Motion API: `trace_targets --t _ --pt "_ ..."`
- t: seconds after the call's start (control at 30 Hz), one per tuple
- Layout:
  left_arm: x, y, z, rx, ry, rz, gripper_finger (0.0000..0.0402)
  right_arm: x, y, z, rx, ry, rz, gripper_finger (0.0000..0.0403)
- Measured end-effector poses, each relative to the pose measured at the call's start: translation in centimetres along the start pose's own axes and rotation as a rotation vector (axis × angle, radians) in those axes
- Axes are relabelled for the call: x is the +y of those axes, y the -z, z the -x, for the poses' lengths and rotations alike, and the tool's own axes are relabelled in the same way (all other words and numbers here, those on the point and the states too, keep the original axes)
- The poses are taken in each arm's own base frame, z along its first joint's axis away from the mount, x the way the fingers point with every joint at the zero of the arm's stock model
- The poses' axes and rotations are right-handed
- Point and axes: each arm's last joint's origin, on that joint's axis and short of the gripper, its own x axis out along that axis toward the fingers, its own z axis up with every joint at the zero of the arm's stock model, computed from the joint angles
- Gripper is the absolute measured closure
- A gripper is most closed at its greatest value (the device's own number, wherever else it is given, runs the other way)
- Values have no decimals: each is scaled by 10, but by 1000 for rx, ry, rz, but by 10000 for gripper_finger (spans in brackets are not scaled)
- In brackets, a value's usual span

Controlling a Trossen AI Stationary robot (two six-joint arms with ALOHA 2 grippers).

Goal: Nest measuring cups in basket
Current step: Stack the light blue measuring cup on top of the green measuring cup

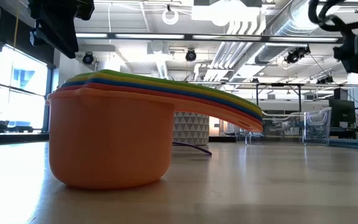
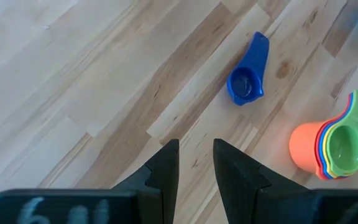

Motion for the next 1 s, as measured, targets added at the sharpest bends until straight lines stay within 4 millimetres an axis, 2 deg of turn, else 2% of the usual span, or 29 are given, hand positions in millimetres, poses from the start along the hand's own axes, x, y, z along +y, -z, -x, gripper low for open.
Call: trace_targets --t 0.4,0.63,1.0 --pt "-1 1 0 35 27 73 312 28 0 33 -126 -148 311 401" --pt "-6 7 2 58 48 141 312 54 -15 63 -244 -241 551 401" --pt "-12 14 3 70 75 148 312 91 -37 106 -413 -427 964 402"
